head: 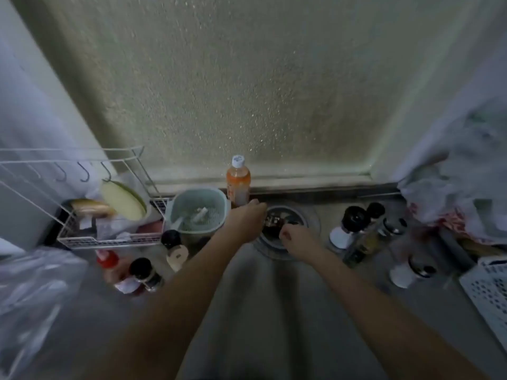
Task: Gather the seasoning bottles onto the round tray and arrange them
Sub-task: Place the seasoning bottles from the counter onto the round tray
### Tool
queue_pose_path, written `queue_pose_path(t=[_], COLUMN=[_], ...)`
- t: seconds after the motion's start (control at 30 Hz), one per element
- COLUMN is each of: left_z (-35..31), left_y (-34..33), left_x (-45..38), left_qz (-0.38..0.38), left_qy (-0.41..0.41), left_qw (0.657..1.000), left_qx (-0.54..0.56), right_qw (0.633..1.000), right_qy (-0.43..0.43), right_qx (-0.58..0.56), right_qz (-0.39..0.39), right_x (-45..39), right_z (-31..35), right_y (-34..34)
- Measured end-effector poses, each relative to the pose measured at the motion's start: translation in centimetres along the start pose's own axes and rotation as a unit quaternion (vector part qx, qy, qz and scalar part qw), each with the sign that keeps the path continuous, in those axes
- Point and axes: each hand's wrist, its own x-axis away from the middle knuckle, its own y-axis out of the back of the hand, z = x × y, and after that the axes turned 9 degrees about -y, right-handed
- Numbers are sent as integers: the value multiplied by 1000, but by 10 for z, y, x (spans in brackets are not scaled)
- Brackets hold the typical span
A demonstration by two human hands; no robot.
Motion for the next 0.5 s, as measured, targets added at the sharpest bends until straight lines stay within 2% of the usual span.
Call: queue_pose_path(t=[0.13, 0.2, 0.5], left_z=[7, 10, 16], left_y=[-35, -49, -75], left_x=[1, -1, 3], left_qz=[77, 106, 165], left_qy=[24, 31, 63], left_qw=[997, 994, 984], left_qx=[5, 5, 34], right_qw=[999, 998, 1000], right_qy=[-30, -18, -19], right_qx=[35, 62, 3], right_qz=[14, -3, -24], right_x=[4, 4, -1], right_z=[-15, -18, -20], right_y=[-24, -32, -50])
